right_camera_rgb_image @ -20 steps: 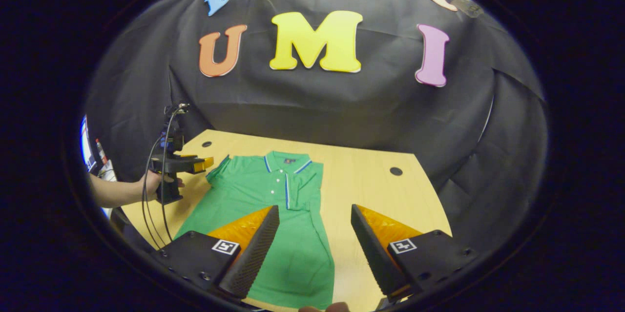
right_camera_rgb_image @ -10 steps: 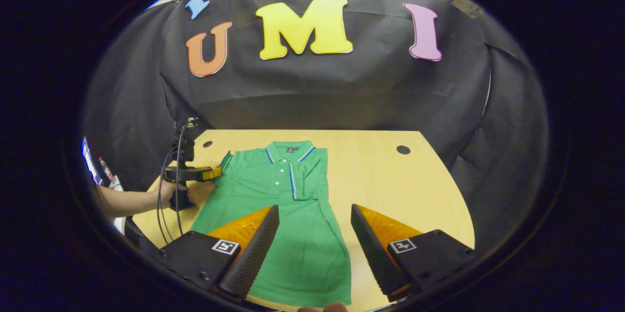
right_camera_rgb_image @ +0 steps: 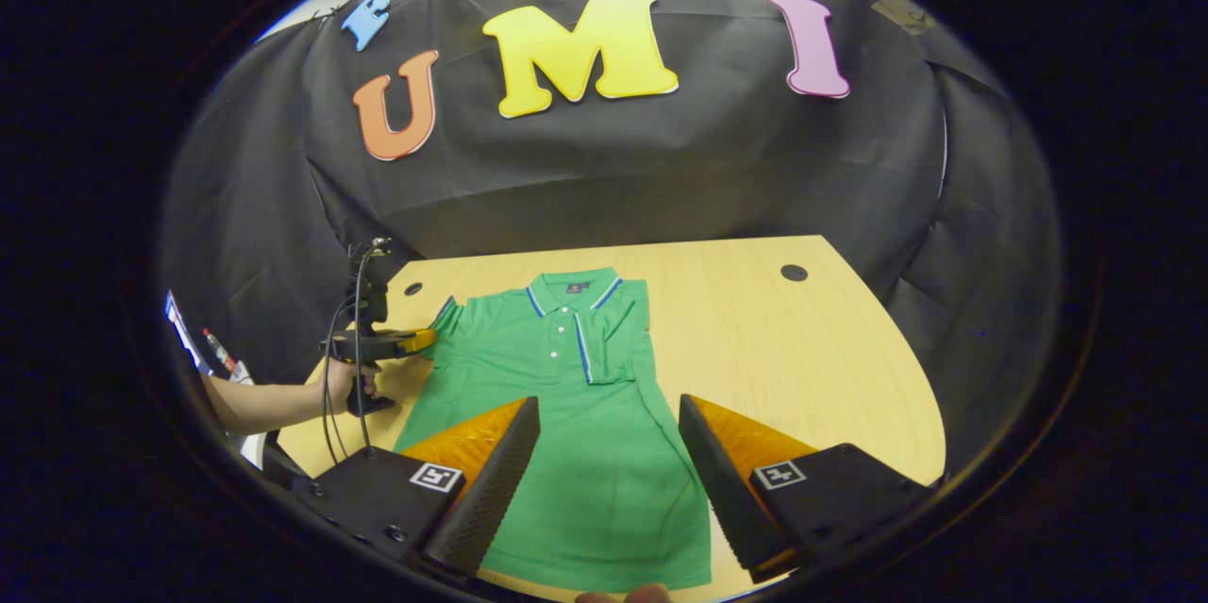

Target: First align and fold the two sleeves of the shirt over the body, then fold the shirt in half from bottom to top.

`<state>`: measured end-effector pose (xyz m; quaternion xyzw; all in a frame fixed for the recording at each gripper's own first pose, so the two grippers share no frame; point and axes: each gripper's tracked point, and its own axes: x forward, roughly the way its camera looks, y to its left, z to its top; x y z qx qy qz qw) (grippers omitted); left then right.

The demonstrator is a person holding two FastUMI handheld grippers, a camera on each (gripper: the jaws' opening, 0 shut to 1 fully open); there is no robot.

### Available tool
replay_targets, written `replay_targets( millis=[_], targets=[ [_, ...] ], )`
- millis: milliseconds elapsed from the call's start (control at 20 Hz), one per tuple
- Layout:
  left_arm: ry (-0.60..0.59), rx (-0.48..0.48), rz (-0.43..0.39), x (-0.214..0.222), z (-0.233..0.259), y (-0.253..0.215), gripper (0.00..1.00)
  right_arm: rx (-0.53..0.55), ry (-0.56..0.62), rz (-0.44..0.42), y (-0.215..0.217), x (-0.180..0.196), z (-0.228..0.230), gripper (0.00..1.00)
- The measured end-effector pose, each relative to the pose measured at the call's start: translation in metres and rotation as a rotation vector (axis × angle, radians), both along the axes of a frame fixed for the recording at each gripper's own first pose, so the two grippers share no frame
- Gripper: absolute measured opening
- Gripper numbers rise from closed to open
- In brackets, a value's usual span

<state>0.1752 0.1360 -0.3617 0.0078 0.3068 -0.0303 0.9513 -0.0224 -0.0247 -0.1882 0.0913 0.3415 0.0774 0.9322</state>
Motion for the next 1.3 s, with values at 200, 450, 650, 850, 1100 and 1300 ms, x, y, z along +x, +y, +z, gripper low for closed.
replay_targets(
  millis=[200, 450, 650, 850, 1100, 1300],
  targets=[
    [-0.044, 0.017, -0.048, 0.003, 0.029, -0.011, 0.04, -0.001, -0.014, -0.014, -0.003, 0.0, 0.002, 0.96],
    [-0.073, -0.016, -0.127, 0.0, 0.062, -0.059, 0.04, 0.004, -0.036, -0.027, -0.004, -0.004, 0.013, 0.98],
    [-0.081, 0.003, -0.21, -0.006, 0.073, -0.104, 0.04, -0.007, -0.057, -0.036, -0.009, -0.019, 0.02, 0.93],
    [-0.06, 0.055, -0.275, -0.02, 0.058, -0.144, 0.04, -0.019, -0.068, -0.051, -0.018, -0.033, 0.023, 0.93],
    [-0.048, 0.053, -0.288, -0.033, 0.045, -0.173, 0.31, -0.05, -0.025, -0.075, -0.028, -0.043, 0.008, 0.93],
    [-0.078, 0.058, -0.227, -0.049, 0.062, -0.158, 1.0, -0.073, -0.01, -0.06, -0.025, -0.041, 0.002, 0.93]
  ],
)
